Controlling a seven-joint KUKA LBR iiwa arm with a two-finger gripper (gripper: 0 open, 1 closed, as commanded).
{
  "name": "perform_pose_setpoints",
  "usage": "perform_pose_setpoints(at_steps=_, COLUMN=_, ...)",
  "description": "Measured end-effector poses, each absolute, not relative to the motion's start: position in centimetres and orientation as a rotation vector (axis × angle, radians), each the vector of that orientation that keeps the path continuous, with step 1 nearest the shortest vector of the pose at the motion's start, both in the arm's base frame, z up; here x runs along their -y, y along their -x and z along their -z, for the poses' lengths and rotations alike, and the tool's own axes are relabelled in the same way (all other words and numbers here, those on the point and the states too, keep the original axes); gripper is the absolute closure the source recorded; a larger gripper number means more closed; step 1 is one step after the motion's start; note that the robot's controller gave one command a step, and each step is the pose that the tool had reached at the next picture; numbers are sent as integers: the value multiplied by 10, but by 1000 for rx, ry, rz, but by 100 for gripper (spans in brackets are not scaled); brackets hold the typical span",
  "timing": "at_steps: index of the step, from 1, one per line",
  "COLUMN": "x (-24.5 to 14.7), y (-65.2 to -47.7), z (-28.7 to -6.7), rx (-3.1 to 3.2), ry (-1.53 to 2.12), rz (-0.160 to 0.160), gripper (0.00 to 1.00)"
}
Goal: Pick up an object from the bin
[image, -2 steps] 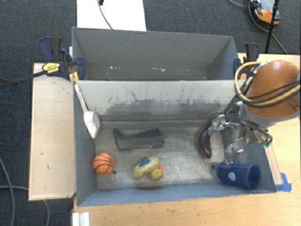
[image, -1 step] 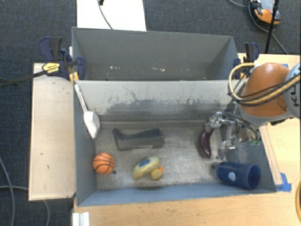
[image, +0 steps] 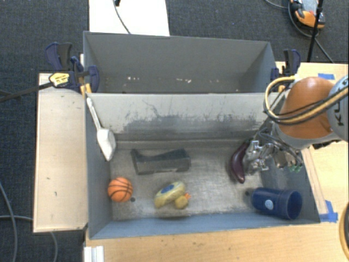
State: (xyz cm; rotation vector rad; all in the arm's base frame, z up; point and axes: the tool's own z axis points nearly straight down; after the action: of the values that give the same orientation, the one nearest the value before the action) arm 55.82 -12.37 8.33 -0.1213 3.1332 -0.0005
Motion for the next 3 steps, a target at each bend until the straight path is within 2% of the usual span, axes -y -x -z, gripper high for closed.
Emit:
perform_pose_setpoints(at_steps=1, x=124, y=-558, z=-83, rx=-3133, ry=120, rz=0, gripper=0)
perform_pose_setpoints(at_steps=2, x=124, y=-558, z=-83, rx=-3133, ry=120, rz=0, gripper=0)
perform_pose_setpoints(at_steps=3, x=108, y=-570, z=-121, rx=-3136, ry=220, rz=-1, gripper=0)
